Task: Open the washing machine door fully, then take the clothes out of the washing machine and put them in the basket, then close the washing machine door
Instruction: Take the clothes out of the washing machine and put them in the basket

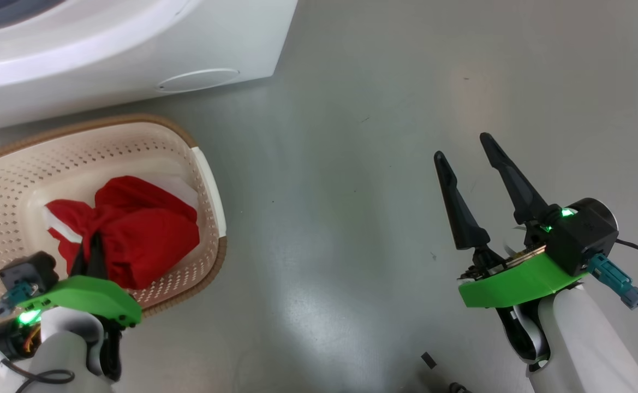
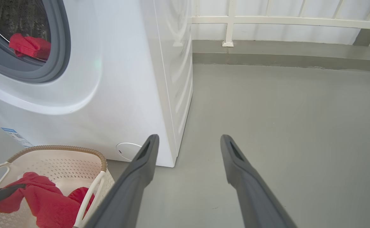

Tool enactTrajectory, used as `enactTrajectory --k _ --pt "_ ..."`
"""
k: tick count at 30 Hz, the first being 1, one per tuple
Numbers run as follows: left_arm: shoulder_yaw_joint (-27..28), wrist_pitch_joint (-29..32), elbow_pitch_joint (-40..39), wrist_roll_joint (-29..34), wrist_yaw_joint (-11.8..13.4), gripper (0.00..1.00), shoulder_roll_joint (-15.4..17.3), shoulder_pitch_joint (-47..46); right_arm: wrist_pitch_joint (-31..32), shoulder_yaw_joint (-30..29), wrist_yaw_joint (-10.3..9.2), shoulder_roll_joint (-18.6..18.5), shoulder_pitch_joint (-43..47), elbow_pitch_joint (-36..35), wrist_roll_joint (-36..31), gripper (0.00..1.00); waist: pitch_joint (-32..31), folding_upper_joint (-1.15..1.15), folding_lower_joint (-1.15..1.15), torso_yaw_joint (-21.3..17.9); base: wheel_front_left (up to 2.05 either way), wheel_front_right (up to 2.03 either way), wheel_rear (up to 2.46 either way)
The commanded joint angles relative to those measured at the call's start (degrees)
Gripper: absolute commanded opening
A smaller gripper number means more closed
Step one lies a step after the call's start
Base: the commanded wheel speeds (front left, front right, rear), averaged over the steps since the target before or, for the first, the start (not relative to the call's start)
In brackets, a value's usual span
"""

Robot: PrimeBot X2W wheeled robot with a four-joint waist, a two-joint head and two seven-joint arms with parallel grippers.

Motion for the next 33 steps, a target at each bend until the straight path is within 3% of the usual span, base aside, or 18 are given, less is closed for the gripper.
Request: enactTrajectory --k 1,2,5,6,7,22,33 --pt "1.8 -0.5 0.1 0.6 -0.5 0.0 1.4 0.0 -0.3 1.2 0.02 -0.3 0.2 -1.4 0.6 1.0 0.2 0.0 0.0 0.2 0.0 0.0 0.0" --pt "2.1 -0.5 0.6 0.7 -0.7 0.0 1.3 -0.4 -0.3 1.2 0.02 -0.3 0.1 -1.3 0.7 1.0 0.2 0.0 0.0 0.2 0.0 0.0 0.0" --pt "2.7 -0.5 2.0 0.9 -1.2 0.43 1.3 -1.3 -0.4 1.5 0.02 -0.3 0.0 -1.2 0.8 1.0 0.2 0.0 0.0 0.3 0.0 0.0 0.0" --pt "3.3 -0.5 2.7 1.1 -1.2 0.9 1.3 -1.7 -0.4 1.6 0.02 -0.3 -0.1 -1.1 0.9 1.0 0.0 0.0 0.0 0.3 0.0 0.0 0.0" --pt "3.4 -0.5 3.0 1.4 -1.2 1.0 1.3 -1.9 -0.4 1.6 0.02 -0.3 -0.1 -1.0 0.8 1.0 -0.2 0.0 0.0 0.4 0.0 0.0 0.0" --pt "5.8 -0.5 1.1 3.8 -1.0 1.0 -0.2 1.3 -0.4 2.3 0.02 -0.3 2.0 1.7 0.3 1.0 -8.6 0.0 0.0 2.4 0.0 0.0 0.0" --pt "3.5 -0.5 -12.4 6.0 -1.5 1.0 -1.5 8.4 -0.4 1.1 0.02 -0.3 5.9 5.0 -1.0 1.0 -18.1 0.0 0.0 5.9 0.0 0.0 0.0"
